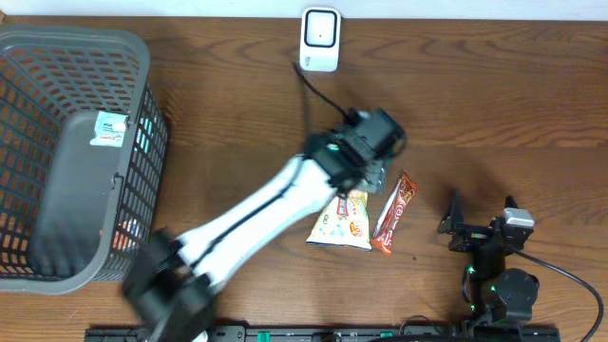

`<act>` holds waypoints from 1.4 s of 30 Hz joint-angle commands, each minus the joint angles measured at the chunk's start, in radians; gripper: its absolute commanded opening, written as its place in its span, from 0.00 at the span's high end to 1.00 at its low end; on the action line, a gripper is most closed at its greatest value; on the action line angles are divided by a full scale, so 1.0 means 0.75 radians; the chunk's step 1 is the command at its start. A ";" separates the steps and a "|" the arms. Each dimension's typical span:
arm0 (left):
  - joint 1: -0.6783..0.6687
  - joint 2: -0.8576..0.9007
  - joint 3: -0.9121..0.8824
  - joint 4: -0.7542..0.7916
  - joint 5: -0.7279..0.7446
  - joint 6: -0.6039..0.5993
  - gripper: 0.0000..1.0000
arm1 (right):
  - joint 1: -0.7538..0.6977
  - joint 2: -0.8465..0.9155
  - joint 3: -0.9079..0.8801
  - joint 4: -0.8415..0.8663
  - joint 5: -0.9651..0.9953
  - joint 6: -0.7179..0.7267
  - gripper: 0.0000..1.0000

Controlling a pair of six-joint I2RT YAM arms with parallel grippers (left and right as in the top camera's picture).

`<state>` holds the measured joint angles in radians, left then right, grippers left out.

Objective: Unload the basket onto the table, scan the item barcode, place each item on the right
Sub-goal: 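Carry the TOP bar out and place it right of the snack bag, then return the left gripper into the basket toward the orange pack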

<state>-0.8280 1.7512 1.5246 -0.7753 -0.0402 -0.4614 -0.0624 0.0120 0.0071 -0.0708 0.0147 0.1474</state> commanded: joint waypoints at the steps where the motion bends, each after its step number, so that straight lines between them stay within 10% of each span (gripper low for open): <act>1: 0.097 -0.285 0.023 -0.007 -0.034 0.380 0.17 | -0.005 -0.007 -0.002 -0.005 -0.004 -0.019 0.01; 10: 0.633 -0.827 0.024 0.008 -0.256 0.561 0.05 | -0.005 -0.007 -0.002 -0.005 -0.004 -0.019 0.01; 23: 1.734 -0.734 -0.052 -0.497 -0.231 -0.380 0.02 | -0.005 -0.007 -0.002 -0.005 -0.004 -0.019 0.01; 33: 1.895 -0.341 -0.164 -0.676 0.029 -0.600 0.02 | -0.004 -0.007 -0.002 -0.005 -0.004 -0.019 0.01; 42: 1.895 -0.320 -0.551 -0.398 0.036 -0.712 0.02 | -0.005 -0.007 -0.002 -0.005 -0.004 -0.019 0.01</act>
<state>0.5884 1.5169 1.1774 -1.0969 -0.0238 -0.9310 -0.0624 0.0120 0.0071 -0.0704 0.0143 0.1474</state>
